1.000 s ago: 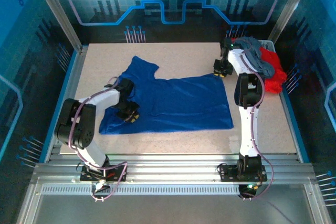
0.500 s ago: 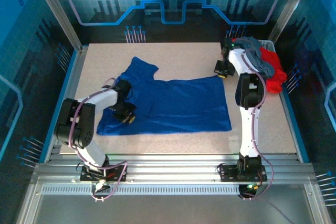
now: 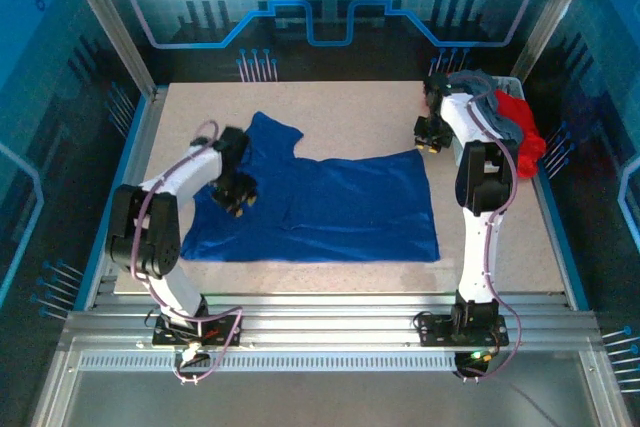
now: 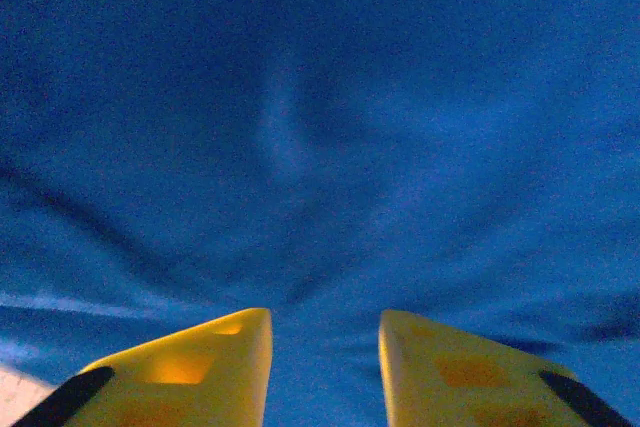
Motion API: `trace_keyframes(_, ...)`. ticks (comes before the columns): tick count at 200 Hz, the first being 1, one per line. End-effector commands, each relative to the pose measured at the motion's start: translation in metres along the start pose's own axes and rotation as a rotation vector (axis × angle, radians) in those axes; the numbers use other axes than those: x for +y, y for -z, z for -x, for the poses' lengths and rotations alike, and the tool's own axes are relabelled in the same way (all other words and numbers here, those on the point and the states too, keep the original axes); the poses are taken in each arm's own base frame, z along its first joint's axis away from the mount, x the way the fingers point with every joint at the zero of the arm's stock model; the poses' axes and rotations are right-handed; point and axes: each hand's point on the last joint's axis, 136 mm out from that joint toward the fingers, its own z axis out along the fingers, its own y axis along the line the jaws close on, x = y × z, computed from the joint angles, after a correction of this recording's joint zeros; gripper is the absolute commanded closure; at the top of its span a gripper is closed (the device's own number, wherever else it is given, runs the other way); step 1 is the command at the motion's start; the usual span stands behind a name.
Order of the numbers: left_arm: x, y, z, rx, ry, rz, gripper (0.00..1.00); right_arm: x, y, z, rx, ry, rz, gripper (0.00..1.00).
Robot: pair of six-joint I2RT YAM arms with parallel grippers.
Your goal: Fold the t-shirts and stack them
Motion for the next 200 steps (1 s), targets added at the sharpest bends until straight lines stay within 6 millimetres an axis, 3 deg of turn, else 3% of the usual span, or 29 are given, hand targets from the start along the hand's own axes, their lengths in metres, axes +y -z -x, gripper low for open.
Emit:
trace_keyframes(1, -0.035, 0.027, 0.046, -0.103, -0.08, -0.046, 0.58, 0.011, 0.018, 0.011, -0.054, 0.013, 0.025, 0.67)
trace_keyframes(24, -0.081, 0.032, 0.093, -0.146, -0.094, -0.136, 0.53, 0.012, 0.016, 0.01, -0.035, 0.019, 0.014, 0.63)
trace_keyframes(28, -0.089, 0.032, 0.101, -0.156, -0.1, -0.155, 0.52, 0.012, 0.004, 0.006, -0.009, 0.02, 0.001, 0.62)
trace_keyframes(53, -0.129, 0.026, 0.145, -0.226, -0.129, -0.246, 0.43, 0.014, -0.012, 0.001, 0.011, 0.028, -0.013, 0.6)
trace_keyframes(89, -0.156, 0.009, 0.191, -0.302, -0.124, -0.343, 0.38, 0.019, -0.037, 0.0, 0.064, 0.034, -0.019, 0.6)
trace_keyframes(126, -0.177, -0.008, 0.217, -0.352, -0.158, -0.416, 0.37, 0.022, -0.046, -0.003, 0.083, 0.028, -0.023, 0.67)
trace_keyframes(152, -0.181, -0.024, 0.232, -0.384, -0.174, -0.38, 0.37, 0.022, -0.046, -0.006, 0.085, 0.021, -0.028, 0.87)
trace_keyframes(167, -0.181, -0.034, 0.239, -0.396, -0.169, -0.356, 0.37, 0.023, -0.044, -0.008, 0.082, 0.018, -0.026, 0.94)
trace_keyframes(200, -0.193, -0.05, 0.249, -0.41, -0.174, -0.347, 0.37, 0.029, -0.042, -0.013, 0.084, 0.023, -0.018, 0.98)
